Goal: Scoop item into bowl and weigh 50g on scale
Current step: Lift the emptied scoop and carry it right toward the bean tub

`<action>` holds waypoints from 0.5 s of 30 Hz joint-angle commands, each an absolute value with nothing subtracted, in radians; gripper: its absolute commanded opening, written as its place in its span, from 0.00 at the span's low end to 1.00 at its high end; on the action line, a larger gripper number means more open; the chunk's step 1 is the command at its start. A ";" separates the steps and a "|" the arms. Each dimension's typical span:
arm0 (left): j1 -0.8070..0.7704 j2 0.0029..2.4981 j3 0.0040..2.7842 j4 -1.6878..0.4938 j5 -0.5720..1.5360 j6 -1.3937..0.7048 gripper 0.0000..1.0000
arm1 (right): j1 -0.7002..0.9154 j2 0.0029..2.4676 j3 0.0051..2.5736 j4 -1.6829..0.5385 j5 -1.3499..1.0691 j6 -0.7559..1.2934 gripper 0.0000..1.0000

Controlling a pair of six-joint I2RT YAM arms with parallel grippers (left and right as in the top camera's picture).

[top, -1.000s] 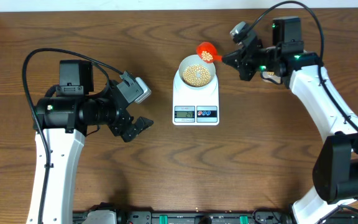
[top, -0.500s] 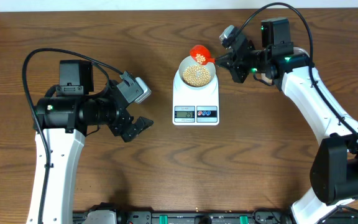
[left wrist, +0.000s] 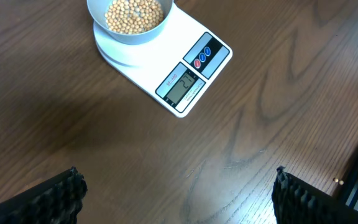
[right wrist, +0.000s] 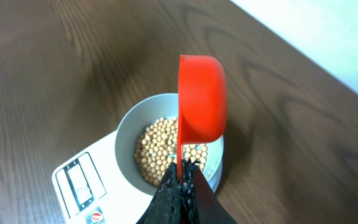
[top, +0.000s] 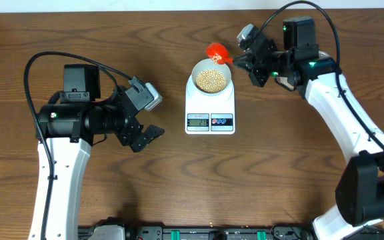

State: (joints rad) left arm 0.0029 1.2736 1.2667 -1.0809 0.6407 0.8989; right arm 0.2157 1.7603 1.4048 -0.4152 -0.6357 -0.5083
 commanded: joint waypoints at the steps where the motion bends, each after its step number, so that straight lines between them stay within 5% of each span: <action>1: 0.006 1.279 1.287 -1.084 0.636 0.916 0.98 | 0.218 1.713 1.404 -0.416 -0.571 -0.542 0.01; 15: 0.006 1.279 1.287 -1.084 0.636 0.916 0.98 | 0.236 1.715 1.404 -0.466 -0.550 -0.578 0.01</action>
State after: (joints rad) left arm 0.0029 1.2736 1.2667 -1.0809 0.6407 0.8986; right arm 0.2333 1.7313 1.4048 -0.4740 -0.5488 -0.5613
